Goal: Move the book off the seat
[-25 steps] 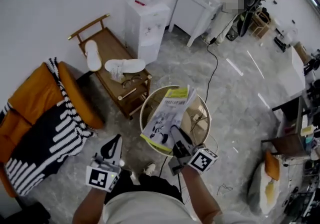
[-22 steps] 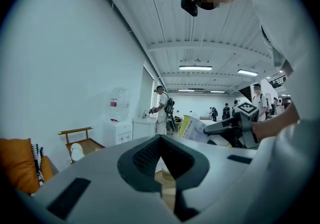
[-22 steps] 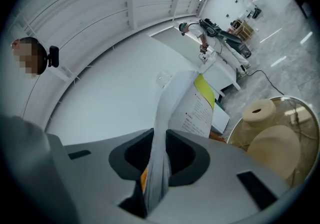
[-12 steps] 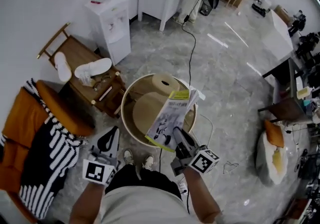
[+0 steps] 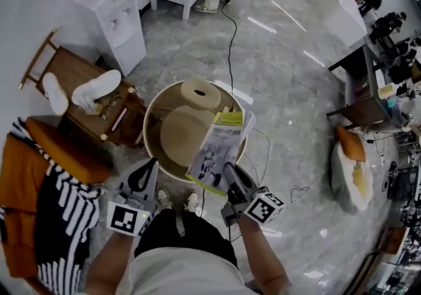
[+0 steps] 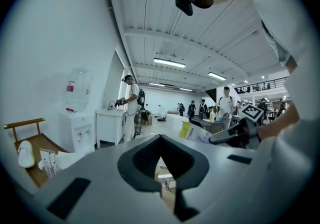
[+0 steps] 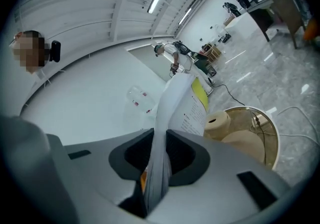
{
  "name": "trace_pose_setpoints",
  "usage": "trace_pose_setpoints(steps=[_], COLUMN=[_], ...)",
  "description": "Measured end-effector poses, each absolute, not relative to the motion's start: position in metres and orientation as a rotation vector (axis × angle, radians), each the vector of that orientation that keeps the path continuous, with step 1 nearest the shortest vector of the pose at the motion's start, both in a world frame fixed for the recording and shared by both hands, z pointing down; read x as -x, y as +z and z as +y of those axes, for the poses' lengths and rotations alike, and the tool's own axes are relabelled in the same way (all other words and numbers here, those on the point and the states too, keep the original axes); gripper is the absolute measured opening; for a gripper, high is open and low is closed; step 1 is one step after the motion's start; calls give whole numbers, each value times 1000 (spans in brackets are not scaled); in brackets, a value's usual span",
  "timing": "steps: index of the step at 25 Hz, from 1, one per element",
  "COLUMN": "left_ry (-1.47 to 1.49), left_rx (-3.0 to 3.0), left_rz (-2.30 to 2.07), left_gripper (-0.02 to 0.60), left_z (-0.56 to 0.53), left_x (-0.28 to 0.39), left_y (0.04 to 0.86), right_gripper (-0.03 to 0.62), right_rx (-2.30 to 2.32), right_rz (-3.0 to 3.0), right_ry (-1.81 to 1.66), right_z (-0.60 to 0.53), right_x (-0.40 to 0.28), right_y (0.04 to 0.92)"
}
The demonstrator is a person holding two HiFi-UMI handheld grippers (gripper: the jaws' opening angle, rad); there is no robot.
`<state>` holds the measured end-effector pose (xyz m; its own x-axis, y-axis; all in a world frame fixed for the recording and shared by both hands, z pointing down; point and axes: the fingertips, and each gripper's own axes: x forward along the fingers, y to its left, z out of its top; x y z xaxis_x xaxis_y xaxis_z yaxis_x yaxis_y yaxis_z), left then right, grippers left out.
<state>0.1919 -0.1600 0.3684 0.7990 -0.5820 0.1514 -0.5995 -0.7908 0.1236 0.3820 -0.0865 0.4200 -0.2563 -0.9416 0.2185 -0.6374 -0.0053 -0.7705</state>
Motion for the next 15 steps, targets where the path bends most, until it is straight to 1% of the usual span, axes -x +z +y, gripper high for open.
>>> trace_pose_setpoints(steps=[7, 15], left_ry=[207, 258], left_rx=[-2778, -2775], left_rz=[-927, -922], left_gripper=[14, 15], left_z=[-178, -196], left_x=[-188, -192], left_y=[401, 449], right_gripper=[84, 84], right_rx=[1664, 1687], right_rz=[1899, 1916], right_ry=[-1201, -1257], right_z=[-97, -110], right_x=[-374, -372], right_y=[462, 536])
